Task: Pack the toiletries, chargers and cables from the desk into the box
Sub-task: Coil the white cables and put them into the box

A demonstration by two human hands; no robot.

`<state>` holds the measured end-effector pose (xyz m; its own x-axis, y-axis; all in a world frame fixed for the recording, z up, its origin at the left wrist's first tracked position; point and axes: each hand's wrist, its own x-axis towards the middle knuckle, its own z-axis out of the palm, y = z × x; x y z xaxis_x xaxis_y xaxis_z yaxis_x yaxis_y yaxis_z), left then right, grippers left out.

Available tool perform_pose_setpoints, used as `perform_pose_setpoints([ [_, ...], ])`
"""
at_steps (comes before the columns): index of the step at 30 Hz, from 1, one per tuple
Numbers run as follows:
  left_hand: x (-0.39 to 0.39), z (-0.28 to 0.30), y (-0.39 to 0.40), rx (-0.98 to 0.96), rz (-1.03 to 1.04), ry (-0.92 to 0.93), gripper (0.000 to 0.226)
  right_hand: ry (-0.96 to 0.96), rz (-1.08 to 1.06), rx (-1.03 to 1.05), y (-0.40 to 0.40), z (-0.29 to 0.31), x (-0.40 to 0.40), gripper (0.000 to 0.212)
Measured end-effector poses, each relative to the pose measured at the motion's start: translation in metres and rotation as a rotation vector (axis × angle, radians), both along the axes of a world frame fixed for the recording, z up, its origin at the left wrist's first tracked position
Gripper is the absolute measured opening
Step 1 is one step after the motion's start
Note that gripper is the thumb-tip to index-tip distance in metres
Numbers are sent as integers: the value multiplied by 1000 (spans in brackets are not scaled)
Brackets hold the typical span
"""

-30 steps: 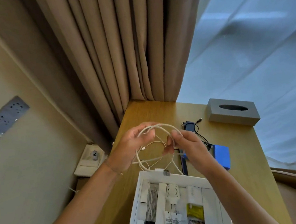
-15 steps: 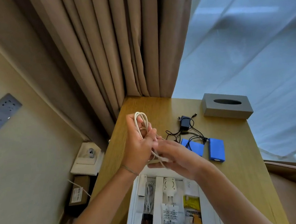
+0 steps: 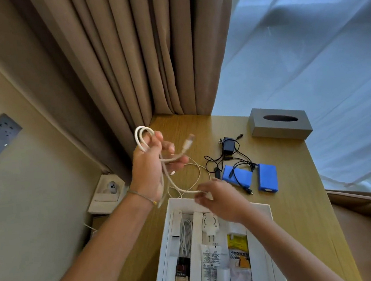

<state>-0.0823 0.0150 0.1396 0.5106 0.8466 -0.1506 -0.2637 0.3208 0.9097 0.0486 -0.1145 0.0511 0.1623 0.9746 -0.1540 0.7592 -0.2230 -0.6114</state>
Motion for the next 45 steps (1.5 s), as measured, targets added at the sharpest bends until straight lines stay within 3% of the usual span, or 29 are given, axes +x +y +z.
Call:
perform_pose_setpoints([
  [6, -37, -8, 36, 468, 13, 401, 34, 83, -161, -60, -14, -5, 61, 13],
  [10, -48, -21, 40, 750, 78, 776, 54, 422, -195, 77, -14, 34, 71, 18],
  [13, -42, -27, 26, 877, 46, 823, 56, 534, -61, 130, -6, 68, 51, 20],
  [16, -31, -31, 12, 719, -116, 650, 57, 556, 14, 185, 5, 88, 25, 22],
  [20, -23, -36, -8, 321, -319, 395, 72, 466, -36, 287, 12, 97, 0, 20],
  [25, -24, -44, -28, 113, -408, 173, 76, 474, -384, 375, 13, 79, -15, 13],
  [27, -25, -46, -35, 72, -419, 173, 69, 461, -411, 366, 10, 69, -18, 15],
  [31, -18, -53, -48, -49, -235, 231, 53, 573, -243, 202, 3, 50, -31, 30],
  [36, -10, -76, -57, -104, -58, 256, 54, 523, -150, -10, -11, 23, -40, 80],
  [39, -2, -90, -67, -232, 10, 250, 52, 481, -150, -85, -17, 10, -47, 105],
  [45, 4, -108, -82, -445, 15, 218, 51, 570, -320, -99, -37, -16, -57, 102],
])
